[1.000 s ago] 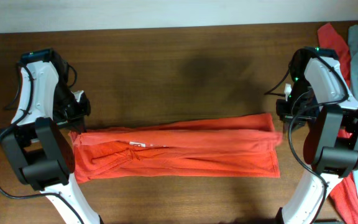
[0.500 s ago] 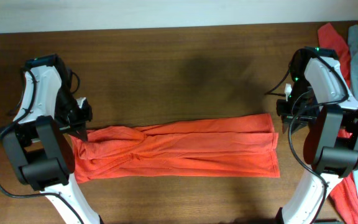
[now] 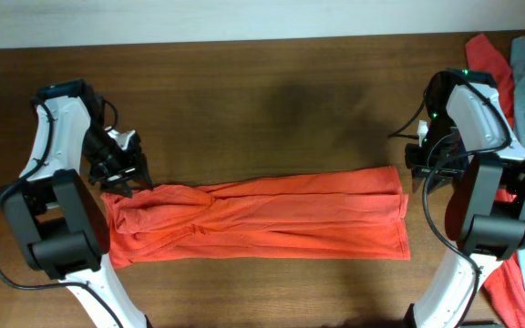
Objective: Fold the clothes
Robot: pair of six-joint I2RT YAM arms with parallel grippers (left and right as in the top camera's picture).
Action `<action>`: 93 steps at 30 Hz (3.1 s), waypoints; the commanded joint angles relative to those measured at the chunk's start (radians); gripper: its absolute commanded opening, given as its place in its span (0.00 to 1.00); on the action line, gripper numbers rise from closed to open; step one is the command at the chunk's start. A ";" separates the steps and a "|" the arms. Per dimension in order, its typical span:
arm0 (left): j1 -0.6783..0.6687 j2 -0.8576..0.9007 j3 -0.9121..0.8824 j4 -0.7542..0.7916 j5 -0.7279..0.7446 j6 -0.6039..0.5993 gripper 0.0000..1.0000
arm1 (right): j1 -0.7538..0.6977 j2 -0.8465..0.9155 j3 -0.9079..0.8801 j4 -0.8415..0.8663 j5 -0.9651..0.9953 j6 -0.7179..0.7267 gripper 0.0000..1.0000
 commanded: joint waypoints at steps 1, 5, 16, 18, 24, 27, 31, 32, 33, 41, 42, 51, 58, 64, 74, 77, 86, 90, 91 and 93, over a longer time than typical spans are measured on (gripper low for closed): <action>0.000 -0.030 -0.021 -0.001 0.050 0.036 0.49 | -0.007 -0.034 -0.005 0.000 0.001 0.004 0.29; 0.000 -0.030 -0.079 0.045 0.032 -0.003 0.50 | -0.006 -0.034 -0.005 0.003 -0.005 0.004 0.29; -0.028 -0.030 -0.145 0.098 0.033 -0.024 0.36 | -0.006 -0.034 -0.005 0.003 -0.013 0.004 0.30; -0.041 -0.030 -0.146 0.089 0.033 -0.023 0.33 | -0.006 -0.034 -0.005 0.002 -0.013 0.004 0.30; -0.067 -0.030 -0.217 0.129 0.013 -0.023 0.34 | -0.006 -0.034 -0.005 -0.011 -0.013 0.004 0.30; -0.060 -0.030 -0.278 0.168 0.010 -0.033 0.34 | -0.006 -0.034 -0.005 -0.012 -0.013 0.004 0.30; -0.040 -0.030 -0.362 0.225 0.011 -0.052 0.34 | -0.006 -0.034 -0.005 -0.011 -0.012 0.003 0.30; -0.035 -0.030 -0.385 0.246 0.010 -0.051 0.35 | -0.006 -0.034 -0.005 -0.011 -0.012 0.003 0.30; -0.031 -0.030 -0.410 0.272 0.010 -0.051 0.38 | -0.006 -0.034 -0.005 -0.011 -0.011 0.003 0.30; 0.008 -0.033 -0.424 0.318 0.009 -0.066 0.41 | -0.007 -0.034 -0.005 -0.008 -0.009 0.004 0.30; 0.013 -0.037 -0.412 0.317 0.009 -0.066 0.41 | -0.007 -0.034 -0.005 -0.008 -0.009 0.003 0.30; 0.025 -0.101 -0.309 0.310 0.006 -0.066 0.42 | -0.030 -0.033 -0.005 -0.001 -0.182 -0.127 0.31; 0.025 -0.101 -0.309 0.314 0.005 -0.066 0.42 | -0.041 -0.033 -0.023 0.018 -0.333 -0.256 0.31; 0.025 -0.101 -0.309 0.314 0.005 -0.066 0.42 | -0.041 -0.032 -0.174 0.145 -0.333 -0.258 0.31; 0.025 -0.101 -0.309 0.314 0.005 -0.066 0.43 | -0.039 -0.032 -0.439 0.406 -0.333 -0.254 0.48; 0.025 -0.101 -0.309 0.314 0.005 -0.066 0.43 | -0.039 -0.032 -0.471 0.435 -0.333 -0.254 0.57; 0.025 -0.101 -0.309 0.314 0.005 -0.066 0.43 | -0.040 -0.034 -0.450 0.424 -0.328 -0.254 0.57; 0.025 -0.101 -0.309 0.314 0.005 -0.066 0.43 | -0.040 -0.034 -0.381 0.347 -0.328 -0.254 0.58; 0.025 -0.101 -0.309 0.314 0.005 -0.066 0.43 | -0.040 -0.034 -0.359 0.324 -0.328 -0.254 0.58; 0.025 -0.101 -0.309 0.314 0.005 -0.066 0.43 | -0.040 -0.034 -0.319 0.286 -0.328 -0.254 0.58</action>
